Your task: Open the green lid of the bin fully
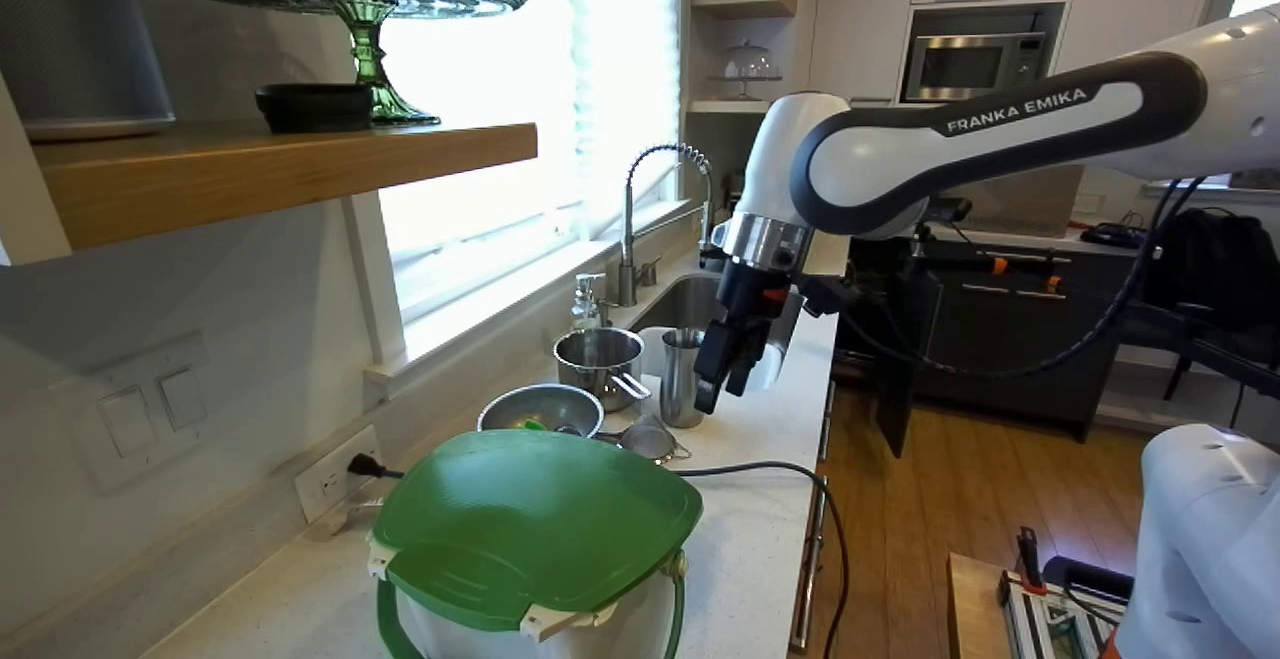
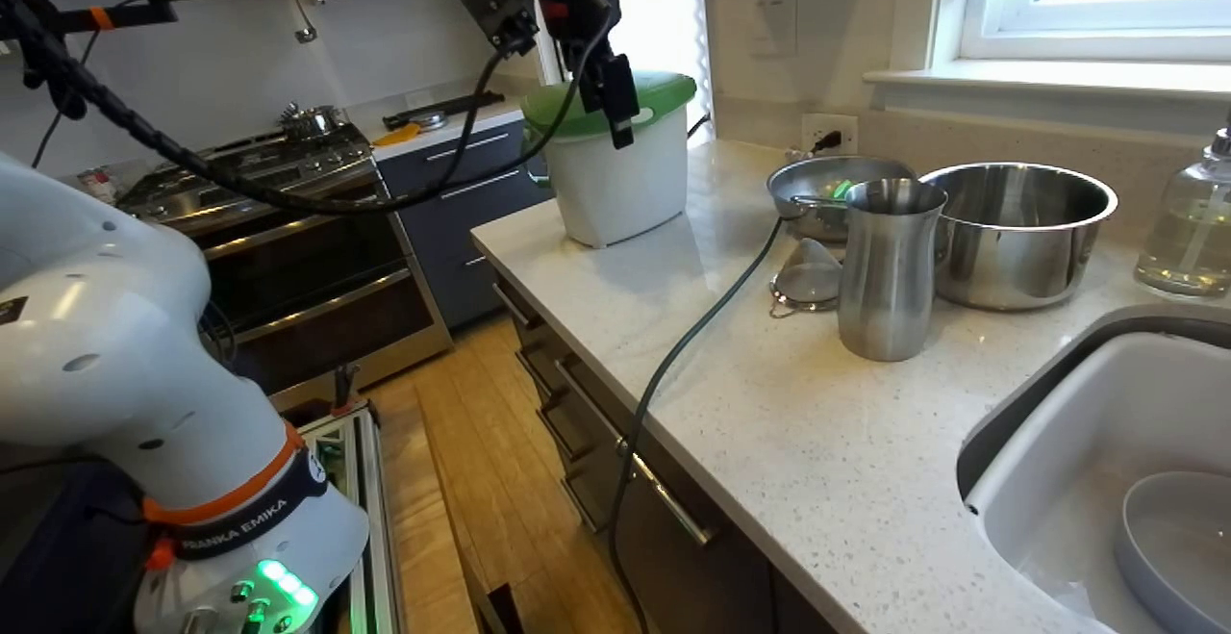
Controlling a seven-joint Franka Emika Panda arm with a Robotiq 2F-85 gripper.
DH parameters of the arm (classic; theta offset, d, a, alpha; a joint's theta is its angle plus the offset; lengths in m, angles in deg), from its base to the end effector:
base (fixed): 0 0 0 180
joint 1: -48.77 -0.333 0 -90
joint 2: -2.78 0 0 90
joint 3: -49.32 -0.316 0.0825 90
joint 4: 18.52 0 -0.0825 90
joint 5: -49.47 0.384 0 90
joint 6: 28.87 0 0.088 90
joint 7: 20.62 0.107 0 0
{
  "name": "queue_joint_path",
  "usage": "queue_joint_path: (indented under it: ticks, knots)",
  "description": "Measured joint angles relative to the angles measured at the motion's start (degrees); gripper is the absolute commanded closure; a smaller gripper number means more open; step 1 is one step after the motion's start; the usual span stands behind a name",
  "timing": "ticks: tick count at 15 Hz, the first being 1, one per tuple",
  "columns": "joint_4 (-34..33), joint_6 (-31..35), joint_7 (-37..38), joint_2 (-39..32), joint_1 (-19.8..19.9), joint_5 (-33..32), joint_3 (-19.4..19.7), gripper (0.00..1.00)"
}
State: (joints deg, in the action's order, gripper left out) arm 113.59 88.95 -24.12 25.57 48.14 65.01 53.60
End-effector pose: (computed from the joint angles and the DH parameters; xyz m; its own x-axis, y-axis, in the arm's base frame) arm 0.4468 -0.0168 0.5160 0.9814 -0.1272 0.1439 -0.0843 -0.9585 -0.2722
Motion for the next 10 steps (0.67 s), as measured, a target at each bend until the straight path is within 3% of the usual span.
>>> queue_joint_path:
  ticks: [4,10]
  knots:
    - [-1.86,0.08,-6.54,-4.1,-2.14,13.16,1.51,0.0]
    - [-2.71,-1.88,-24.4,-8.55,-2.64,32.2,4.74,0.0]
